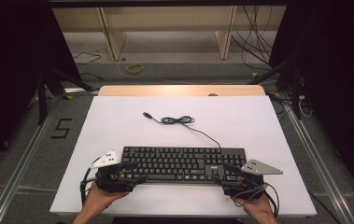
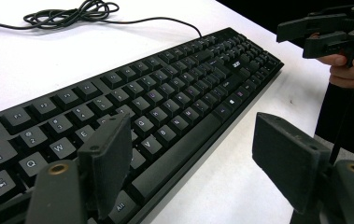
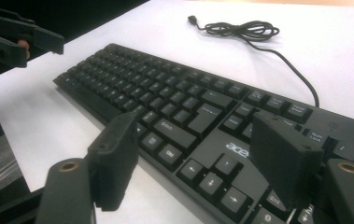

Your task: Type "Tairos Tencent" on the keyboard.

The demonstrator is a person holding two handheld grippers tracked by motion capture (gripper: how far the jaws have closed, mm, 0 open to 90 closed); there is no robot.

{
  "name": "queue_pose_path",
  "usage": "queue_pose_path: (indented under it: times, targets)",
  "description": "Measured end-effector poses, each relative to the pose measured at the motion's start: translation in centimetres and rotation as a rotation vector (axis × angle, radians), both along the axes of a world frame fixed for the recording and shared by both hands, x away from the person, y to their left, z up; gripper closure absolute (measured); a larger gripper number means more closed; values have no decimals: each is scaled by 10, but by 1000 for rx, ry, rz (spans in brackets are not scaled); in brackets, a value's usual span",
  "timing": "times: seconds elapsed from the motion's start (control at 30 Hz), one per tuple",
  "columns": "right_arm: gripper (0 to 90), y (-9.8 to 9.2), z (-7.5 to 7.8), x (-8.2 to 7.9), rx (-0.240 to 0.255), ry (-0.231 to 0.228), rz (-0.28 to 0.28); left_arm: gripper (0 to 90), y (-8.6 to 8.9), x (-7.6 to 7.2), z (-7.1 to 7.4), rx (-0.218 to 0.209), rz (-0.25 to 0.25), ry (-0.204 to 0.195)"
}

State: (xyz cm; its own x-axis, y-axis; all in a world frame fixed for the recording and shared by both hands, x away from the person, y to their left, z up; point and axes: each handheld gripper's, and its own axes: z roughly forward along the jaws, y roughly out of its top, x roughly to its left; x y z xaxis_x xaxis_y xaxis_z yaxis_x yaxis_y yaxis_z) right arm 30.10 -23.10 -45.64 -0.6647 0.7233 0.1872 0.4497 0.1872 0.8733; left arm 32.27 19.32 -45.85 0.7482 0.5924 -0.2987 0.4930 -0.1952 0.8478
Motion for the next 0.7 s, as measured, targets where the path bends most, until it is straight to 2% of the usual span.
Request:
queue_pose_path:
  times: [0.7]
  targets:
    - [311,-1,-1,0,2,-7,-5,278,0,2,-3,8,9,-1]
